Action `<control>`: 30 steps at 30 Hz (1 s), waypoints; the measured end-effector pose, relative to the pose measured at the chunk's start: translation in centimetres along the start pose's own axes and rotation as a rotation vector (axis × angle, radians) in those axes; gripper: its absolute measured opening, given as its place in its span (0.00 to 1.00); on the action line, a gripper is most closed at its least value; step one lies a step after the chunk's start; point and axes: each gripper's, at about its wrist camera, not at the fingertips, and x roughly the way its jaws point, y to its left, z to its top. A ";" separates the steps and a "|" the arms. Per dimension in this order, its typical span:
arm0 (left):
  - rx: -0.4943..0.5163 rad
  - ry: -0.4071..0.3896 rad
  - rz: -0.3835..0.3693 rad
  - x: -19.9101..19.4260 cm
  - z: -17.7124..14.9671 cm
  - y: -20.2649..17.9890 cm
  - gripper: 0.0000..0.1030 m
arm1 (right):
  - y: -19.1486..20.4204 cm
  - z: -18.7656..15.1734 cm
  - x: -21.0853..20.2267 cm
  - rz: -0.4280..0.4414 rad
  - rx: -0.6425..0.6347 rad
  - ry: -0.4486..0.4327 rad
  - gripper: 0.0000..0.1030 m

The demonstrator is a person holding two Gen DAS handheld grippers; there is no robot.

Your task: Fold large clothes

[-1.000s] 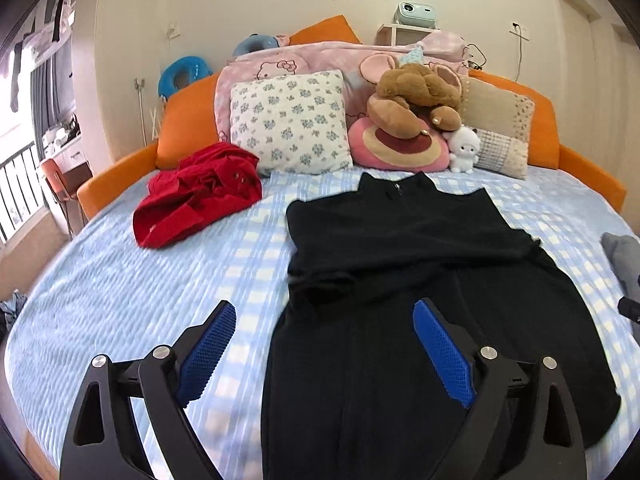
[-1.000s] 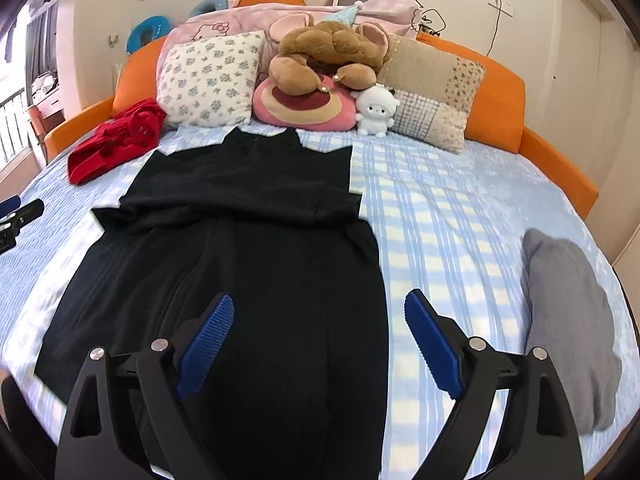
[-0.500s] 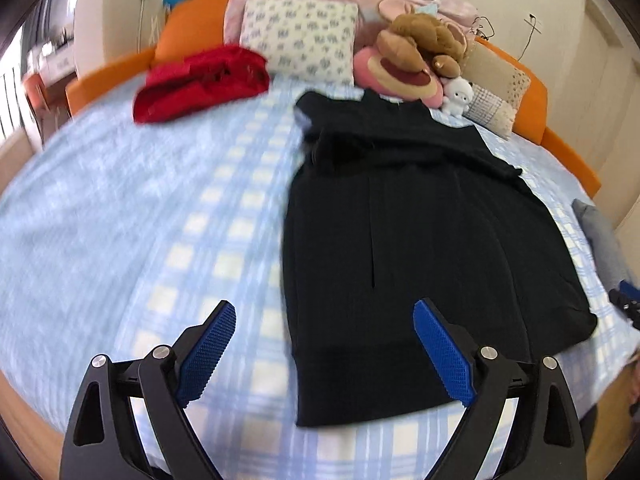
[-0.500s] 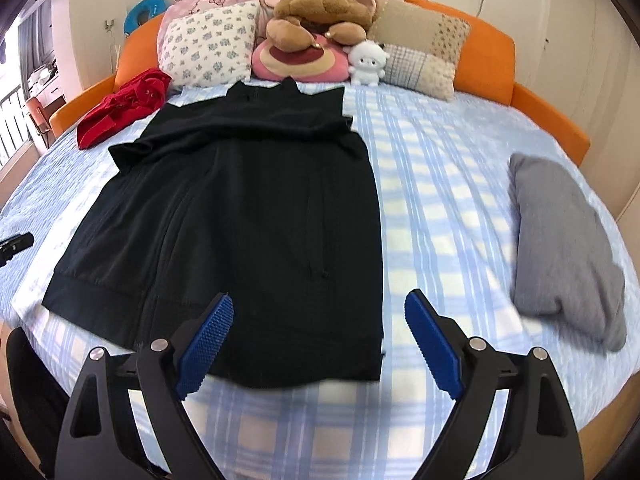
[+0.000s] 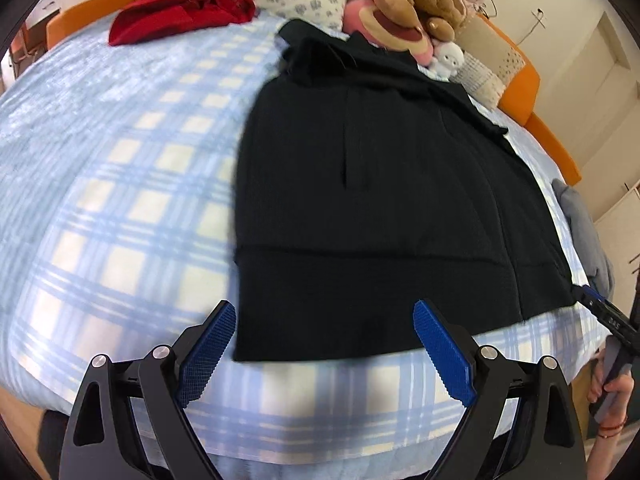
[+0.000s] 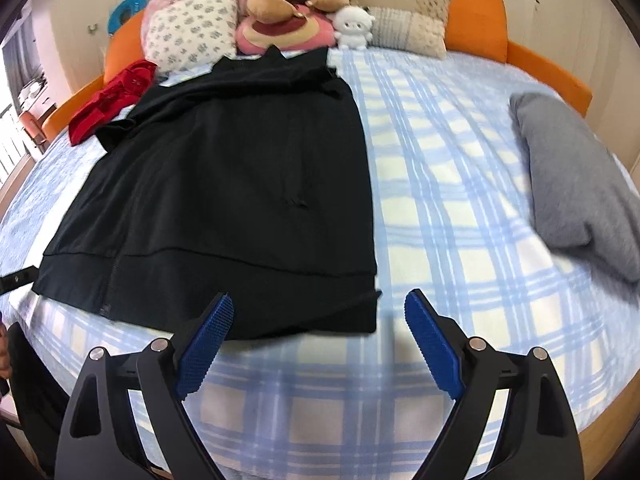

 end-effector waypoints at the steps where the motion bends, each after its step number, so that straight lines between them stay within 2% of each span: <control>1: 0.002 0.004 -0.002 0.3 -0.2 -0.2 0.89 | -0.2 -0.1 0.2 0.011 0.011 0.004 0.84; 3: 0.016 -0.003 0.015 0.6 -0.6 -0.5 0.89 | -0.6 -0.3 0.6 0.045 0.039 0.016 0.84; 6: 0.001 -0.010 0.000 0.7 -0.6 -0.5 0.90 | -1.4 -0.4 1.5 0.131 0.106 0.046 0.84; 12: -0.041 -0.022 -0.054 0.8 0.0 0.2 0.90 | -1.3 0.1 1.9 0.177 0.125 0.052 0.85; 14: -0.060 -0.025 -0.067 1.0 0.2 0.8 0.89 | -1.1 0.5 2.3 0.164 0.123 0.058 0.85; 18: -0.109 -0.028 -0.081 1.1 0.7 1.7 0.79 | -1.0 1.1 2.7 0.159 0.134 0.062 0.85; 19: -0.112 -0.028 -0.081 1.0 0.8 1.9 0.74 | -0.8 1.4 2.7 0.153 0.131 0.060 0.85; 20: -0.112 -0.029 -0.078 0.9 0.9 1.9 0.70 | -0.7 1.5 2.7 0.145 0.127 0.061 0.82; 22: -0.091 -0.022 -0.045 0.7 1.0 1.7 0.55 | -0.5 1.8 2.8 0.125 0.114 0.065 0.64; 23: -0.080 -0.017 -0.026 0.7 1.1 1.6 0.51 | -0.4 1.8 3.0 0.136 0.110 0.082 0.55; 24: -0.069 -0.013 -0.014 0.8 1.1 1.6 0.46 | -0.2 1.9 3.2 0.123 0.096 0.093 0.55; 26: -0.049 -0.002 0.007 1.1 1.1 1.7 0.42 | 0.4 1.9 3.6 0.088 0.060 0.105 0.55; 29: -0.054 0.004 -0.002 1.6 0.9 2.0 0.45 | 0.8 1.9 3.9 0.061 0.044 0.113 0.56; 30: -0.052 0.005 0.009 1.6 0.8 2.0 0.50 | 0.8 2.0 3.9 0.056 0.044 0.117 0.56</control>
